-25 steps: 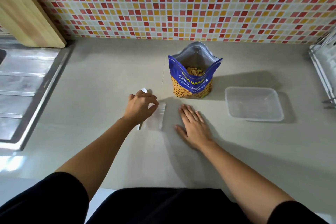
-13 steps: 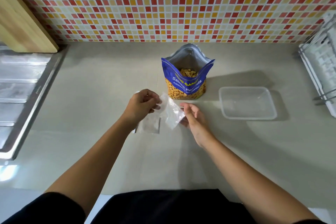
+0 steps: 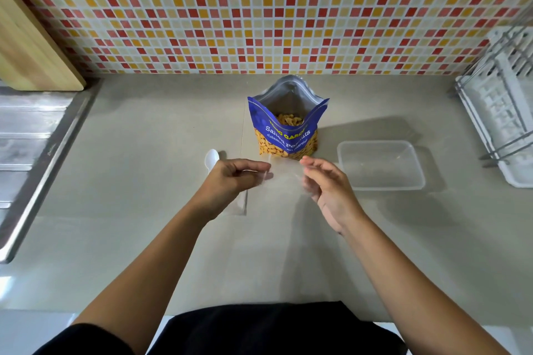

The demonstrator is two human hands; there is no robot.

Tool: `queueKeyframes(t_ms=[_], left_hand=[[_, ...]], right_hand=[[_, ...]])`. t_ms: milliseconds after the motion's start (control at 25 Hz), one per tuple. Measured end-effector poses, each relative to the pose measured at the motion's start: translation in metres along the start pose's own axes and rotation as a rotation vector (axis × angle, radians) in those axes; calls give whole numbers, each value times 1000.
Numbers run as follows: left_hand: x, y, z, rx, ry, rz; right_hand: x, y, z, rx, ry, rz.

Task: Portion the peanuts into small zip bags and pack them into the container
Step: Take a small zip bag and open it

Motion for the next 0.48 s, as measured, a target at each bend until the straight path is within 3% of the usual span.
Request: queueKeyframes(t_ms=[160,240,360,480], left_hand=[[4,3,4,20,-84,5],[4,3,3,64,-85,5],[6,2,-1,114,-43,-10],[8,3,3,76,65,-33]], right_hand=[[-3,6,-5,-180,-131,-58],[-3,7,-7,-232,-53,-86],[-3,7,-13,-95,267,-194],[-3,6,-17,29,281,-231]])
Point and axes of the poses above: each hand's wrist, its own y-axis away from the middle knuckle, its own z-axis out of the palm, x = y × z, the point moved 5 cm from there along -y, towards the middle knuckle, and after that the axes turned 1 degree about z, right-handed, at the moved point
